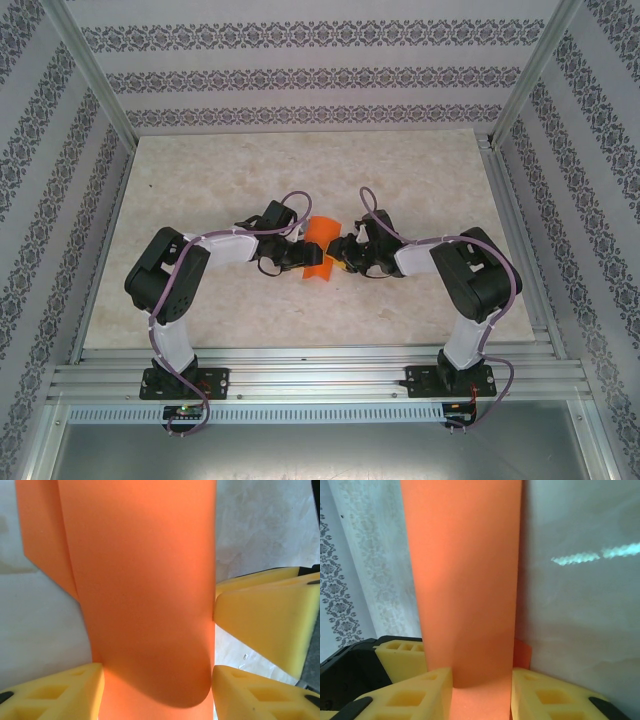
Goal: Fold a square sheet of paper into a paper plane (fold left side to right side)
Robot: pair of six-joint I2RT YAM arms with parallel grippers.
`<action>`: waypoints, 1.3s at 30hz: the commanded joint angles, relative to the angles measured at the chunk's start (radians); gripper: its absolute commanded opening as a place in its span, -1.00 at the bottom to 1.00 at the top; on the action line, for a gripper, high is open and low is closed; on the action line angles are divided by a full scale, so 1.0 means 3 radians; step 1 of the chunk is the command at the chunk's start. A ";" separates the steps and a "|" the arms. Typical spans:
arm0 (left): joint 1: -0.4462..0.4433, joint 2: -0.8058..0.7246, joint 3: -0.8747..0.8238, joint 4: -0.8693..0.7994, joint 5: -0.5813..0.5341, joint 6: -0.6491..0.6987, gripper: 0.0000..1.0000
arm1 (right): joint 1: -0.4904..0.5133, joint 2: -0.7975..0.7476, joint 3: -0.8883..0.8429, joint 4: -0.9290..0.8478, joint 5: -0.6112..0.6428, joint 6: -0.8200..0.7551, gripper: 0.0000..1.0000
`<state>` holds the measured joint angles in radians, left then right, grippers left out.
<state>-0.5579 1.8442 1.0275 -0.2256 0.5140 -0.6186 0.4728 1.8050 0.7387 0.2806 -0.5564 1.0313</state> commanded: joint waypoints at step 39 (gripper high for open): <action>0.0556 -0.1101 -0.0795 0.1706 0.0823 -0.1190 0.46 | -0.0299 -0.0911 -0.0508 0.1488 -0.0819 0.0419 -1.00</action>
<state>-0.3973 1.5112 0.7990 0.1982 0.7338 -0.9257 0.3794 1.5452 0.6060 0.5827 -0.7555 1.0859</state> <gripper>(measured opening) 0.734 0.043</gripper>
